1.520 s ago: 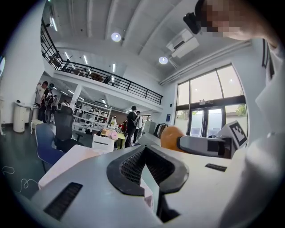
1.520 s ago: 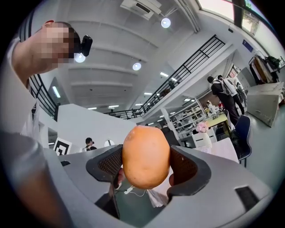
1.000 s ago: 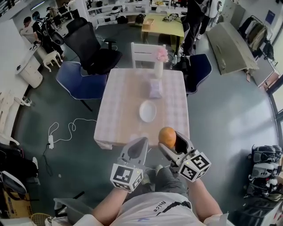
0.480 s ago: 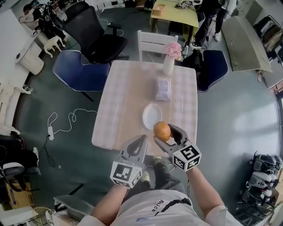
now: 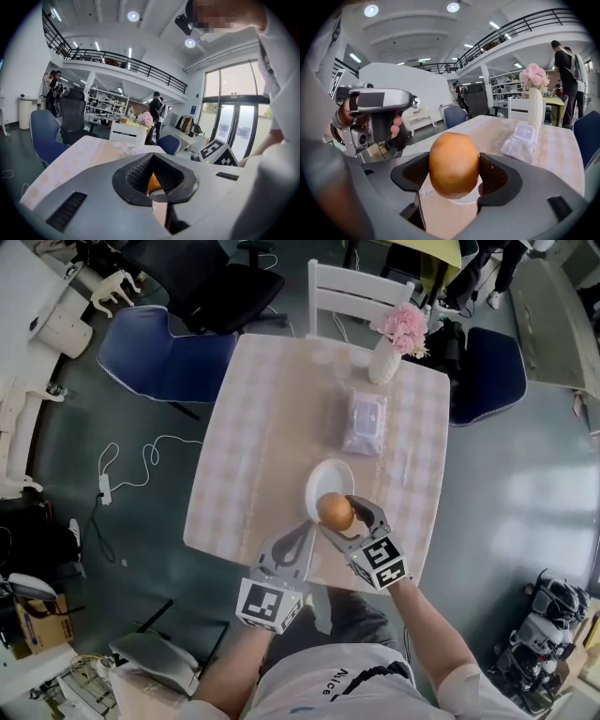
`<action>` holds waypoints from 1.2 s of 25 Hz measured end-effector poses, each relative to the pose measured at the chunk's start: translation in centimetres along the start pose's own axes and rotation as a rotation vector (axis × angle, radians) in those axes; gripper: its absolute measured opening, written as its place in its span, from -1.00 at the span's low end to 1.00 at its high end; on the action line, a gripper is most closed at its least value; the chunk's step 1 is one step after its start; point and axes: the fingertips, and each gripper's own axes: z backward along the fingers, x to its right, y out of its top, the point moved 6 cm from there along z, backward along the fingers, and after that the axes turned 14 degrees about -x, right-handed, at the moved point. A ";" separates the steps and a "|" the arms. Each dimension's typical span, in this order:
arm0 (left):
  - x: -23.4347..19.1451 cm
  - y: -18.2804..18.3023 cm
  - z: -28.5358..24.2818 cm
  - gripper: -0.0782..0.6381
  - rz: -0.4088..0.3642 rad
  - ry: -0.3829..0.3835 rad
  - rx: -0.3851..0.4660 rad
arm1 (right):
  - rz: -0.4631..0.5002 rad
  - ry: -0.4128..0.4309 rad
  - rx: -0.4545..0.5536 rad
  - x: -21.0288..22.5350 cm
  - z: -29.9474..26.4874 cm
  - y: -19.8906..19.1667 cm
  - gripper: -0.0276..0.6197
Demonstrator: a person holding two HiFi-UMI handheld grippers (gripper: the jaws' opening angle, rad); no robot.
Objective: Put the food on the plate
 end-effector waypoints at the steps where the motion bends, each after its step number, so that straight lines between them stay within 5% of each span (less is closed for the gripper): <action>1: -0.4 -0.2 -0.6 -0.76 0.006 0.004 -0.007 | 0.002 0.006 -0.016 0.3 -0.7 -0.3 0.08; 22: -3.0 -2.8 -5.5 -0.76 0.099 0.036 -0.082 | 0.025 0.020 -0.257 2.5 -7.6 -3.8 0.08; 30: -2.9 -2.6 -5.0 -0.76 0.087 0.026 -0.084 | 0.022 0.012 -0.265 2.2 -6.8 -3.4 0.08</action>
